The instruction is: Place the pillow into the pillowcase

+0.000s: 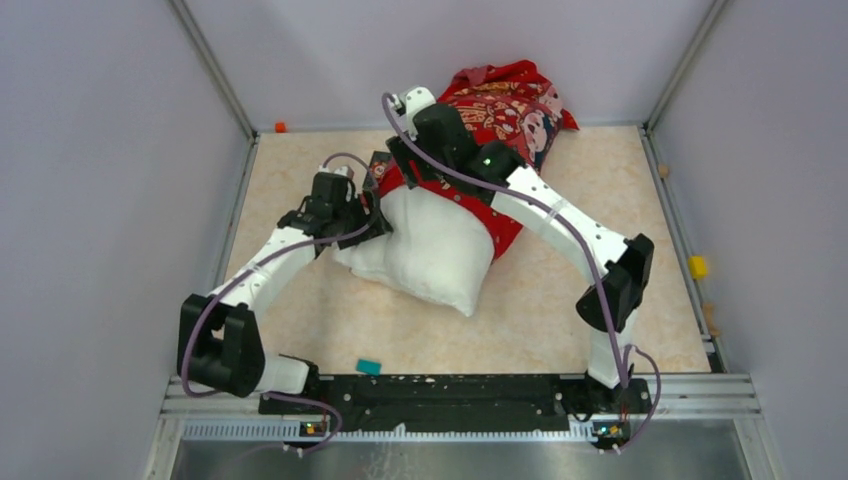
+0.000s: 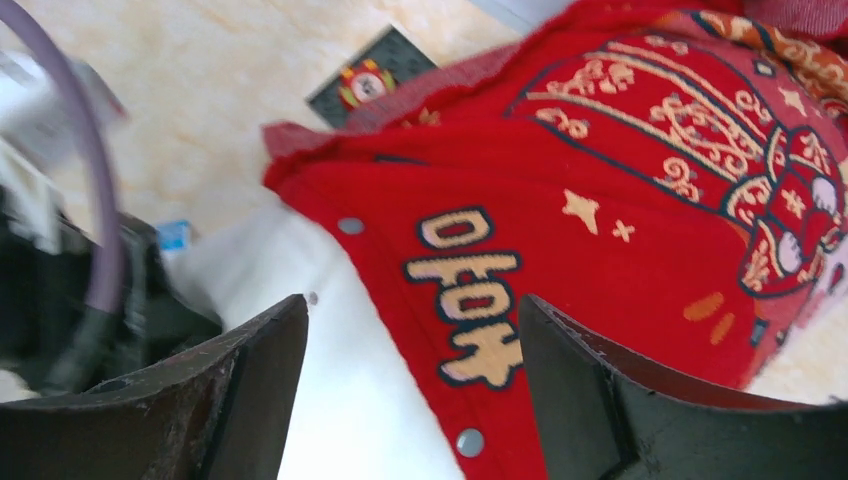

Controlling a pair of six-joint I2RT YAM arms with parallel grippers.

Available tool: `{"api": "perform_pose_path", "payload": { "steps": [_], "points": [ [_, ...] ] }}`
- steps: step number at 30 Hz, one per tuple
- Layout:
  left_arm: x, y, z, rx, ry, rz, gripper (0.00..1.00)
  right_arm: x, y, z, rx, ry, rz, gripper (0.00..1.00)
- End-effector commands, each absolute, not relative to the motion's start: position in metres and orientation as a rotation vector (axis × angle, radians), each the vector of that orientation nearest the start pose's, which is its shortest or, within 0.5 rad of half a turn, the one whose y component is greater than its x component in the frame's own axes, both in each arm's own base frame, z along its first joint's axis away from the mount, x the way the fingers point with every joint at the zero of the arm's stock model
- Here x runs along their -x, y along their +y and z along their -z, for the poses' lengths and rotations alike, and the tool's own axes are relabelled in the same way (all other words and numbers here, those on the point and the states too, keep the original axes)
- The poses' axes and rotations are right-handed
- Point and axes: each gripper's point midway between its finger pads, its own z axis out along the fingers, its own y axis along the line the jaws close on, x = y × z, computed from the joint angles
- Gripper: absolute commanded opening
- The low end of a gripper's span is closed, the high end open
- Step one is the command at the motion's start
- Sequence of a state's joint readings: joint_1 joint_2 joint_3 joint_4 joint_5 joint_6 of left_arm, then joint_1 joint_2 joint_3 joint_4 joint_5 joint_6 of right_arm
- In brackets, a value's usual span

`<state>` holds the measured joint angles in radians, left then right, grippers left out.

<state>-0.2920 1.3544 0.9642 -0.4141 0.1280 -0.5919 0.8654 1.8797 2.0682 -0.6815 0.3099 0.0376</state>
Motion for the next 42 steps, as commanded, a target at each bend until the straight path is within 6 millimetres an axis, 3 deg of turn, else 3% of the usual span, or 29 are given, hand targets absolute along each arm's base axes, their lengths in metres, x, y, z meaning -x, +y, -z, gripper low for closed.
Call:
{"api": "perform_pose_path", "payload": {
  "steps": [1, 7, 12, 16, 20, 26, 31, 34, 37, 40, 42],
  "points": [
    [-0.386, -0.144, -0.184, 0.238, 2.245, 0.595, 0.76, -0.399, 0.349, -0.288, 0.699, 1.952, -0.029, 0.76],
    [-0.404, -0.136, -0.208, 0.222, 2.198, 0.570, 0.75, -0.407, 0.348, -0.259, 0.717, 1.972, 0.037, 0.77],
    [-0.394, -0.127, -0.216, 0.232, 2.210, 0.538, 0.81, -0.424, 0.341, -0.245, 0.649, 1.984, 0.133, 0.75],
    [-0.372, -0.115, -0.226, 0.248, 2.210, 0.495, 0.96, -0.434, 0.338, -0.240, 0.597, 1.972, 0.184, 0.72],
    [-0.339, -0.114, -0.223, 0.266, 2.239, 0.533, 0.99, -0.439, 0.336, -0.243, 0.545, 1.953, 0.203, 0.64],
    [-0.287, -0.133, -0.209, 0.272, 2.268, 0.737, 0.99, -0.441, 0.336, -0.245, 0.512, 1.938, 0.203, 0.54],
    [-0.265, -0.159, -0.184, 0.266, 2.318, 0.826, 0.99, -0.443, 0.342, -0.250, 0.509, 1.925, 0.184, 0.46],
    [-0.268, -0.182, -0.178, 0.255, 2.290, 0.910, 0.99, -0.440, 0.345, -0.250, 0.517, 1.926, 0.182, 0.32],
    [-0.284, -0.191, -0.164, 0.324, 2.248, 0.950, 0.92, -0.434, 0.347, -0.256, 0.522, 1.934, 0.169, 0.02],
    [-0.314, -0.192, -0.160, 0.374, 2.166, 0.926, 0.74, -0.411, 0.361, -0.276, 0.533, 1.949, 0.093, 0.00],
    [-0.337, -0.191, -0.166, 0.404, 2.113, 0.903, 0.56, -0.376, 0.384, -0.296, 0.550, 1.966, -0.047, 0.00]
  ]
}}
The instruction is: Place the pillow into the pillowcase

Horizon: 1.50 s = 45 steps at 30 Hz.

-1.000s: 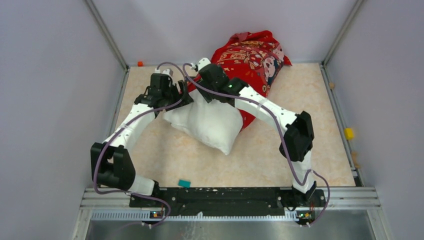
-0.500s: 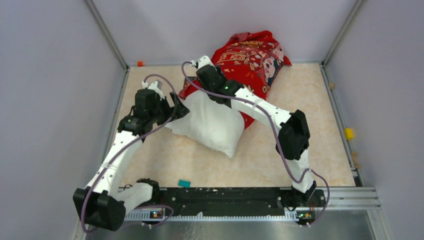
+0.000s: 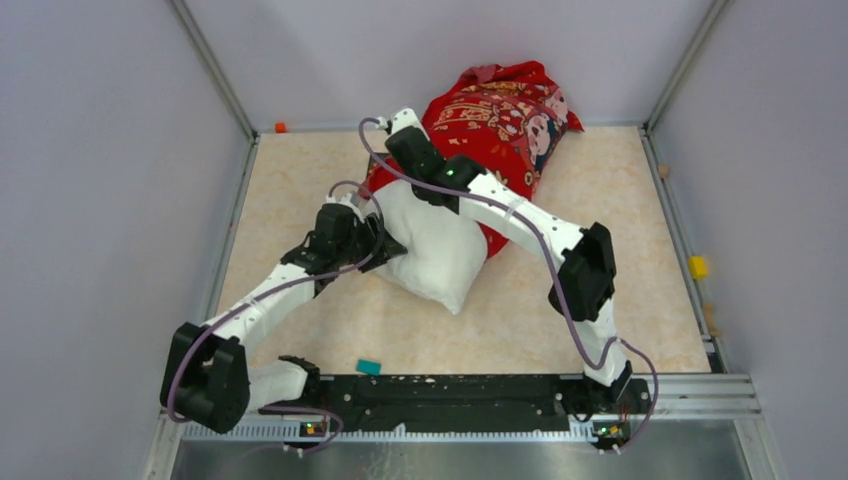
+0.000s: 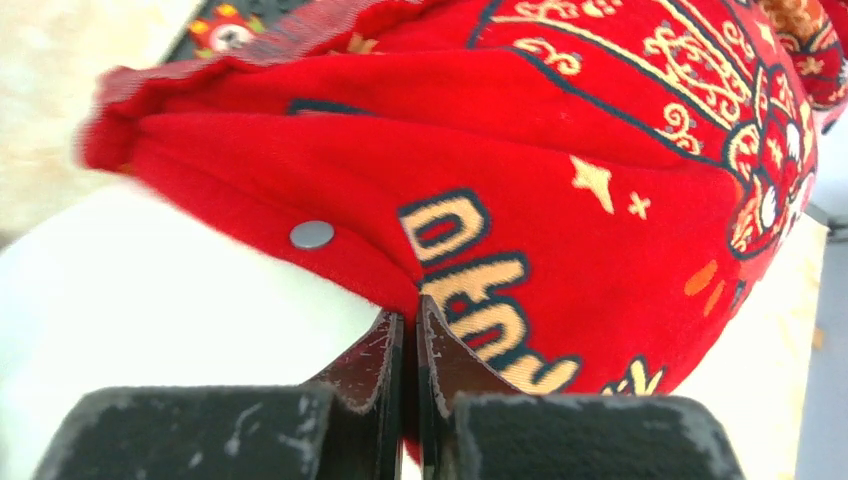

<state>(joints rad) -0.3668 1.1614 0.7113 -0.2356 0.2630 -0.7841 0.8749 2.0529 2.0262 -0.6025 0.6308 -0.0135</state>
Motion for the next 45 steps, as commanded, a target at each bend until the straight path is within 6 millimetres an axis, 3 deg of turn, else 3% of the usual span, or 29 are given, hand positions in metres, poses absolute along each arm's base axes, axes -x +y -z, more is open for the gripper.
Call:
{"api": "perform_pose_path", "payload": {
  "steps": [1, 2, 4, 6, 9, 11, 13, 15, 17, 19, 21, 26, 31, 35, 38, 45],
  "points": [
    [-0.348, -0.192, -0.172, 0.411, 2.086, 0.912, 0.39, -0.350, 0.401, -0.304, 0.568, 1.976, -0.142, 0.00],
    [-0.358, -0.195, -0.180, 0.415, 2.064, 0.932, 0.26, -0.324, 0.417, -0.310, 0.594, 1.982, -0.220, 0.00],
    [-0.373, -0.203, -0.198, 0.405, 2.030, 0.970, 0.09, -0.281, 0.440, -0.318, 0.640, 1.964, -0.280, 0.00],
    [-0.380, -0.206, -0.215, 0.410, 1.997, 0.989, 0.00, -0.265, 0.446, -0.315, 0.645, 1.985, -0.307, 0.00],
    [-0.377, -0.202, -0.220, 0.421, 1.982, 0.976, 0.00, -0.285, 0.430, -0.302, 0.600, 2.029, -0.299, 0.00],
    [-0.373, -0.193, -0.211, 0.449, 1.998, 0.926, 0.00, -0.302, 0.416, -0.292, 0.581, 2.046, -0.293, 0.00],
    [-0.371, -0.187, -0.203, 0.469, 2.004, 0.906, 0.00, -0.313, 0.407, -0.296, 0.550, 2.045, -0.312, 0.00],
    [-0.370, -0.183, -0.197, 0.482, 2.012, 0.893, 0.00, -0.318, 0.398, -0.305, 0.529, 2.032, -0.304, 0.23],
    [-0.370, -0.177, -0.192, 0.492, 2.023, 0.871, 0.00, -0.318, 0.389, -0.318, 0.516, 2.003, -0.286, 0.53],
    [-0.372, -0.173, -0.188, 0.488, 2.032, 0.858, 0.00, -0.320, 0.371, -0.326, 0.482, 1.985, -0.234, 0.64],
    [-0.374, -0.168, -0.187, 0.479, 2.044, 0.833, 0.00, -0.321, 0.346, -0.322, 0.437, 1.988, -0.182, 0.65],
    [-0.376, -0.156, -0.184, 0.482, 2.081, 0.774, 0.00, -0.301, 0.297, -0.277, 0.394, 1.996, -0.182, 0.70],
    [-0.378, -0.154, -0.183, 0.474, 2.092, 0.775, 0.00, -0.271, 0.286, -0.220, 0.445, 2.011, -0.309, 0.77],
    [-0.379, -0.155, -0.179, 0.470, 2.114, 0.782, 0.00, -0.275, 0.291, -0.190, 0.469, 2.008, -0.311, 0.79],
    [-0.380, -0.153, -0.178, 0.468, 2.118, 0.772, 0.00, -0.289, 0.291, -0.173, 0.465, 2.023, -0.282, 0.79],
    [-0.380, -0.143, -0.180, 0.458, 2.114, 0.717, 0.00, -0.314, 0.262, -0.163, 0.373, 2.032, -0.077, 0.59]
  ]
}}
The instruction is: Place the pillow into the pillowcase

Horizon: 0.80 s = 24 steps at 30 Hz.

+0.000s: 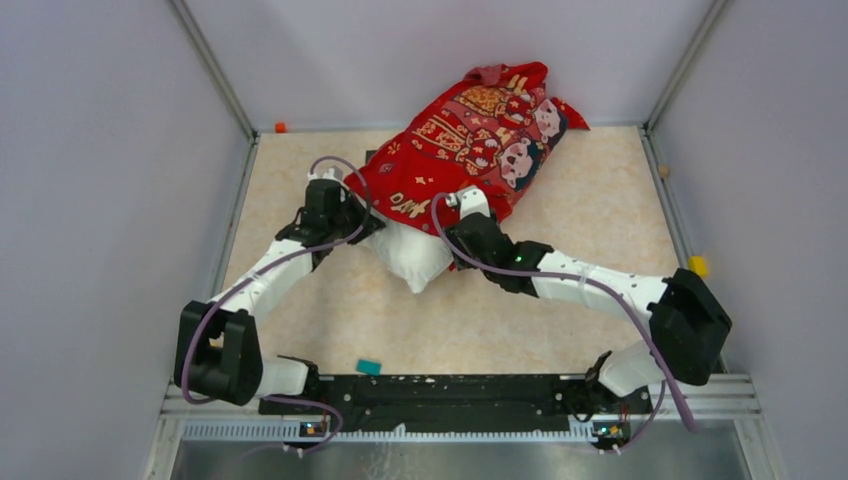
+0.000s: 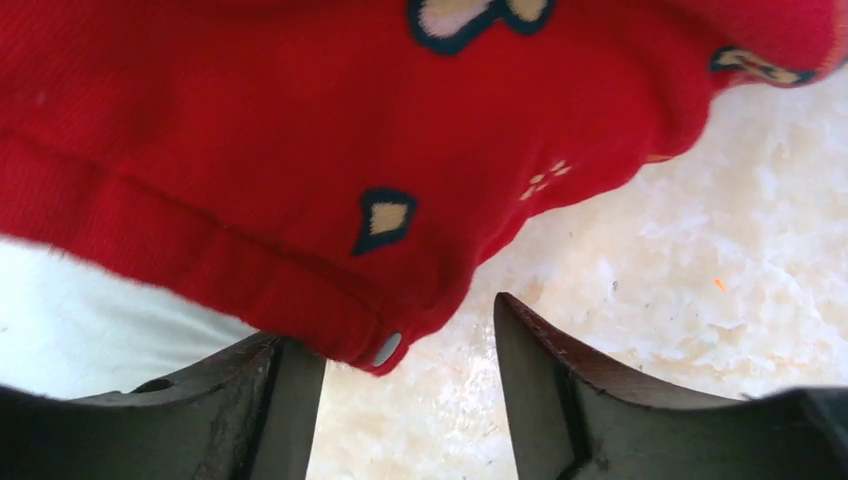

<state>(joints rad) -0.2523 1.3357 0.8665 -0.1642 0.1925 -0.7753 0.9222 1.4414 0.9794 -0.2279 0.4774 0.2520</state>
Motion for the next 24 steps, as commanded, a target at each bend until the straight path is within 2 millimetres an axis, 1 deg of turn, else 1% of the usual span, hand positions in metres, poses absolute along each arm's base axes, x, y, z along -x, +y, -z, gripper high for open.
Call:
{"api": "perform_pose_path", "payload": {
  "steps": [1, 3, 4, 5, 6, 8, 9, 10, 11, 12, 13, 14, 15, 16, 17, 18, 19, 21, 23, 24],
  "points": [
    [-0.381, -0.141, -0.179, 0.463, 2.115, 0.707, 0.00, -0.317, 0.258, -0.162, 0.362, 2.035, -0.043, 0.54],
    [-0.381, -0.139, -0.179, 0.461, 2.115, 0.696, 0.00, -0.322, 0.253, -0.160, 0.354, 2.042, 0.024, 0.39],
    [-0.381, -0.139, -0.178, 0.459, 2.117, 0.695, 0.00, -0.324, 0.254, -0.162, 0.353, 2.043, 0.037, 0.29],
    [-0.381, -0.138, -0.177, 0.458, 2.119, 0.692, 0.00, -0.326, 0.254, -0.166, 0.350, 2.039, 0.044, 0.10],
    [-0.381, -0.138, -0.175, 0.459, 2.125, 0.685, 0.00, -0.327, 0.256, -0.174, 0.345, 2.033, 0.049, 0.00],
    [-0.382, -0.136, -0.172, 0.453, 2.131, 0.670, 0.00, -0.326, 0.263, -0.201, 0.331, 2.007, 0.046, 0.00],
    [-0.382, -0.137, -0.170, 0.444, 2.134, 0.671, 0.00, -0.322, 0.274, -0.220, 0.338, 1.991, 0.018, 0.00],
    [-0.381, -0.142, -0.169, 0.429, 2.140, 0.699, 0.00, -0.312, 0.292, -0.241, 0.371, 1.974, -0.039, 0.00],
    [-0.381, -0.148, -0.170, 0.424, 2.138, 0.728, 0.00, -0.301, 0.317, -0.263, 0.410, 1.948, -0.120, 0.00],
    [-0.381, -0.155, -0.174, 0.412, 2.129, 0.755, 0.00, -0.288, 0.347, -0.291, 0.442, 1.914, -0.221, 0.00],
    [-0.383, -0.163, -0.178, 0.400, 2.117, 0.764, 0.00, -0.271, 0.375, -0.311, 0.486, 1.894, -0.312, 0.00],
    [-0.384, -0.171, -0.187, 0.381, 2.101, 0.767, 0.00, -0.254, 0.403, -0.322, 0.537, 1.888, -0.391, 0.00],
    [-0.385, -0.179, -0.196, 0.364, 2.087, 0.769, 0.00, -0.240, 0.425, -0.328, 0.579, 1.883, -0.455, 0.00],
    [-0.385, -0.186, -0.205, 0.346, 2.076, 0.773, 0.00, -0.232, 0.440, -0.332, 0.605, 1.877, -0.483, 0.00],
    [-0.384, -0.191, -0.214, 0.336, 2.061, 0.782, 0.00, -0.230, 0.448, -0.330, 0.622, 1.881, -0.487, 0.00],
    [-0.383, -0.192, -0.220, 0.336, 2.048, 0.793, 0.00, -0.234, 0.449, -0.328, 0.619, 1.884, -0.470, 0.00],
    [-0.382, -0.191, -0.224, 0.338, 2.040, 0.788, 0.00, -0.243, 0.445, -0.327, 0.603, 1.889, -0.449, 0.00],
    [-0.380, -0.183, -0.232, 0.354, 2.020, 0.767, 0.00, -0.259, 0.433, -0.325, 0.573, 1.912, -0.462, 0.00],
    [-0.376, -0.176, -0.236, 0.372, 2.000, 0.763, 0.00, -0.273, 0.420, -0.328, 0.528, 1.923, -0.505, 0.00],
    [-0.374, -0.174, -0.239, 0.374, 1.984, 0.776, 0.00, -0.279, 0.413, -0.334, 0.506, 1.920, -0.518, 0.00]
  ]
}}
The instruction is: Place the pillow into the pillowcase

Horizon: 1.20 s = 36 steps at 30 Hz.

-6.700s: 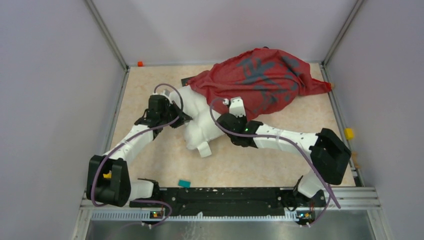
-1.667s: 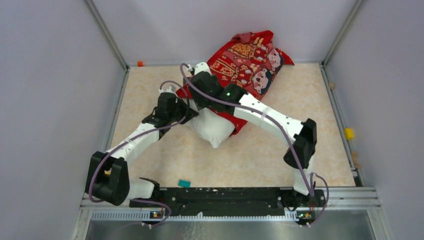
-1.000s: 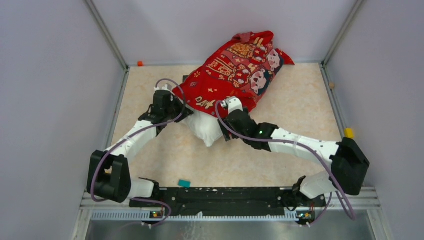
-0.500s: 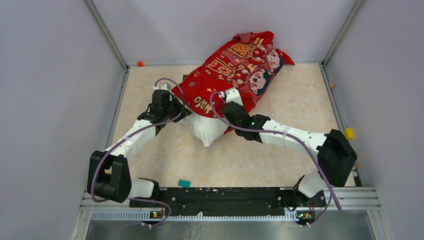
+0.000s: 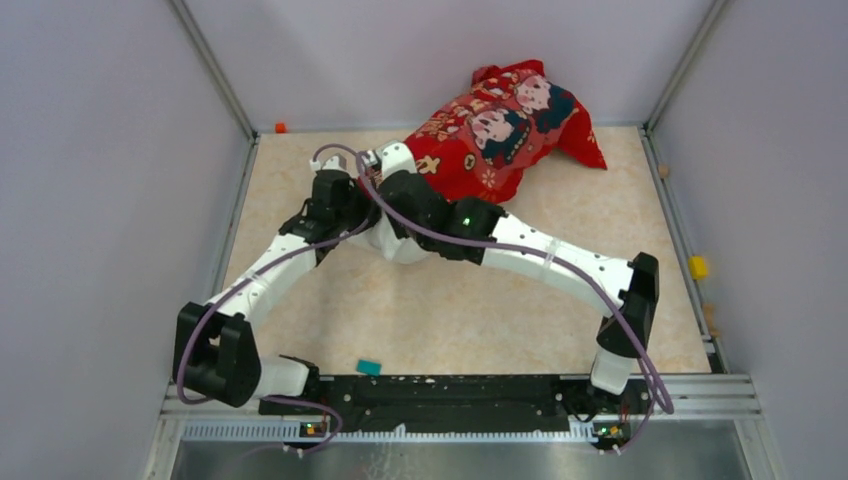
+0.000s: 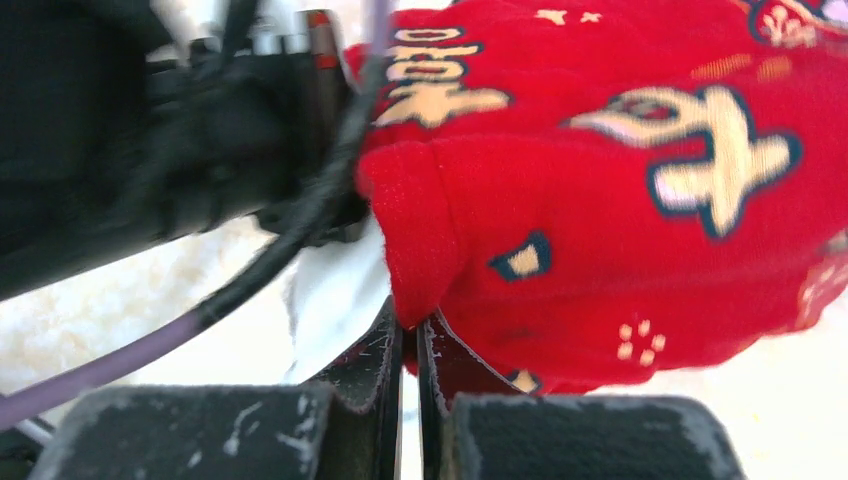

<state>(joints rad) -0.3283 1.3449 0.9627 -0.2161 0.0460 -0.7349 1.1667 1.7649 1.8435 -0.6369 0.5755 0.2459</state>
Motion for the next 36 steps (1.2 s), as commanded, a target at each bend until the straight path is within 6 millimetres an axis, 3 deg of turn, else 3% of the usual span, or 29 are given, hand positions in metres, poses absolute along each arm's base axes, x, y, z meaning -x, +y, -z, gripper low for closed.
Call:
{"api": "perform_pose_path", "payload": {
  "steps": [1, 4, 8, 9, 13, 15, 21, 25, 30, 33, 36],
  "points": [
    [-0.372, -0.174, -0.241, 0.373, 1.976, 0.790, 0.00, -0.284, 0.408, -0.340, 0.493, 1.916, -0.523, 0.00],
    [-0.368, -0.174, -0.254, 0.340, 1.961, 0.811, 0.02, -0.290, 0.398, -0.370, 0.476, 1.873, -0.515, 0.00],
    [-0.373, -0.181, -0.272, 0.232, 1.963, 0.805, 0.08, -0.287, 0.402, -0.415, 0.487, 1.802, -0.579, 0.00],
    [-0.375, -0.183, -0.276, 0.210, 1.970, 0.801, 0.08, -0.286, 0.402, -0.434, 0.480, 1.769, -0.602, 0.00],
    [-0.383, -0.191, -0.313, 0.123, 1.929, 0.830, 0.32, -0.296, 0.393, -0.481, 0.441, 1.685, -0.564, 0.00],
    [-0.384, -0.190, -0.332, 0.104, 1.911, 0.830, 0.52, -0.310, 0.382, -0.499, 0.407, 1.655, -0.563, 0.00],
    [-0.372, -0.175, -0.402, 0.080, 1.812, 0.828, 0.75, -0.350, 0.347, -0.513, 0.292, 1.608, -0.515, 0.00],
    [-0.355, -0.165, -0.425, 0.097, 1.796, 0.815, 0.83, -0.369, 0.333, -0.519, 0.234, 1.572, -0.452, 0.00],
    [-0.326, -0.141, -0.421, 0.194, 1.822, 0.756, 0.84, -0.384, 0.322, -0.527, 0.193, 1.536, -0.368, 0.00],
    [-0.305, -0.135, -0.393, 0.266, 1.892, 0.765, 0.81, -0.391, 0.313, -0.531, 0.162, 1.523, -0.354, 0.00],
    [-0.284, -0.134, -0.348, 0.336, 1.969, 0.809, 0.74, -0.394, 0.307, -0.536, 0.146, 1.505, -0.327, 0.00]
  ]
}}
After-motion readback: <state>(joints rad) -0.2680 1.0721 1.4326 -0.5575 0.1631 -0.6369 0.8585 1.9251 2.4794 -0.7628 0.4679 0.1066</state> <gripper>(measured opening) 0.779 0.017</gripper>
